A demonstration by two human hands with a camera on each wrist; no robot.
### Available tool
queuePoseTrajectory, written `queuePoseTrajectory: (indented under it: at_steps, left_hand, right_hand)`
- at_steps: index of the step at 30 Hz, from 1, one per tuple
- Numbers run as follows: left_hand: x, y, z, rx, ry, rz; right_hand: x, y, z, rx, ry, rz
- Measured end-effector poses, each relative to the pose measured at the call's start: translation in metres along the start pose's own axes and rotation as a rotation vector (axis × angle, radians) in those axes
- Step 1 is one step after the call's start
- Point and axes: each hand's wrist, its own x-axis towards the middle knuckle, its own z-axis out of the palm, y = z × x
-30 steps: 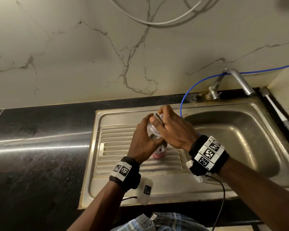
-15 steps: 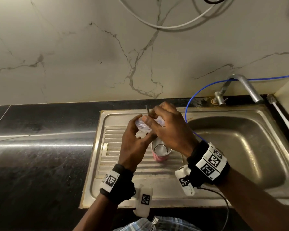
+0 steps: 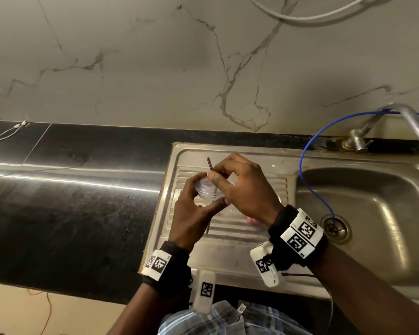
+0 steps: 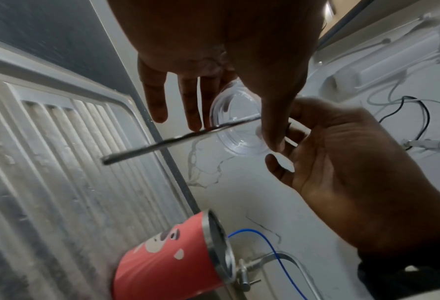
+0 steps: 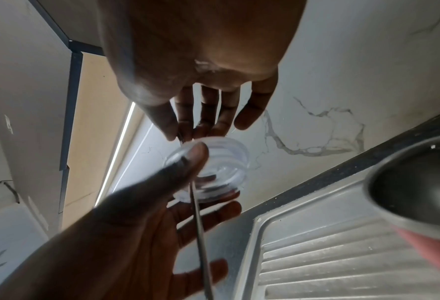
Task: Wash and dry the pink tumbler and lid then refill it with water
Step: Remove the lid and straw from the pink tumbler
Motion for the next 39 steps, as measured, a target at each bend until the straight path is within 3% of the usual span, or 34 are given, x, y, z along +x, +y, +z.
queuePoseTrajectory:
  at_steps: [11,16,19,25,31,39]
  left_hand:
    - [-0.022,-0.055,-0.053,0.037,-0.003,-0.216]
    - [-0.027,-0.08,-0.083,0.053,0.044,-0.264]
    - [-0.032,-0.093,-0.104,0.061,0.071,-0.276]
    - [-0.033,-0.099,-0.134,-0.012,0.09,-0.279]
    - [-0.026,-0.106,-0.151,-0.014,0.087,-0.306]
    - [-0.022,-0.112,-0.152,-0.046,0.051,-0.326]
  right_hand:
    - [0.056,-0.02,0.039,0.172,0.006,0.095]
    - [0.085,-0.008,0.069,0.281,0.068,0.209]
    - [0.102,0.011,0.091,0.307,0.028,0.324]
    - [0.101,0.052,0.15,0.145,-0.155,0.512]
    - [0.096,0.069,0.197,-0.186,-0.196,0.586]
    - [0.094,0.064,0.21,-0.279,-0.21,0.637]
